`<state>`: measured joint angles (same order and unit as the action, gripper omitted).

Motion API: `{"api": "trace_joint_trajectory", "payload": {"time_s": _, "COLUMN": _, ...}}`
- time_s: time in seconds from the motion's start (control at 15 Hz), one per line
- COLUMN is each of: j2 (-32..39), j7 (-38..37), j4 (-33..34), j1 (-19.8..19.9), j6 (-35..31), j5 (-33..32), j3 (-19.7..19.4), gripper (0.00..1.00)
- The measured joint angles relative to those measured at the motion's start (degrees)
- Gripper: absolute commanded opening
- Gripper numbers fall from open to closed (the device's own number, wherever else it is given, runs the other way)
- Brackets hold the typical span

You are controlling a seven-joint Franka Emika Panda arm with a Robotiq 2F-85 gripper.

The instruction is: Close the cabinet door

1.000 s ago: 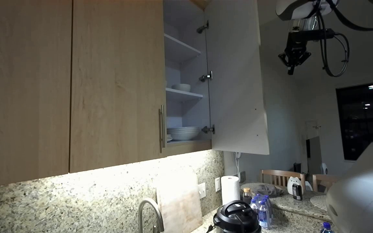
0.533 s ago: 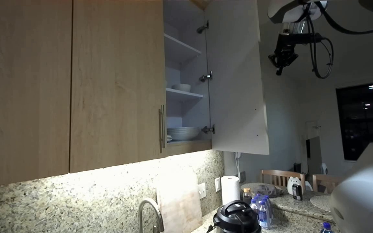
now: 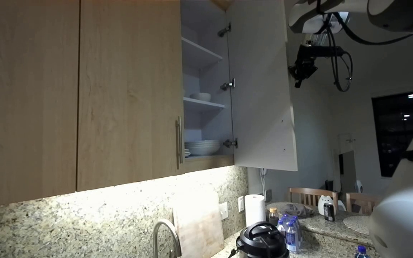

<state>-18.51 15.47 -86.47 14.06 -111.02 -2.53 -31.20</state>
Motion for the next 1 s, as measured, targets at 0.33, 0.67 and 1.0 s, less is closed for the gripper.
{"api": "trace_joint_trajectory", "payload": {"time_s": 0.33, "j2": 0.5, "j7": 10.2, "j4": 1.3, "j1": -1.1, "j6": 0.3, "j5": 3.9, "j3": -0.5, "gripper": 0.04}}
{"api": "trace_joint_trajectory", "payload": {"time_s": 0.67, "j2": 0.5, "j7": 17.0, "j4": 2.8, "j1": -5.7, "j6": 0.0, "j5": 9.5, "j3": 0.1, "gripper": 0.04}}
{"api": "trace_joint_trajectory", "payload": {"time_s": 1.0, "j2": 2.6, "j7": 18.8, "j4": 5.0, "j1": -9.2, "j6": -0.9, "j5": 14.7, "j3": 1.1, "gripper": 0.04}}
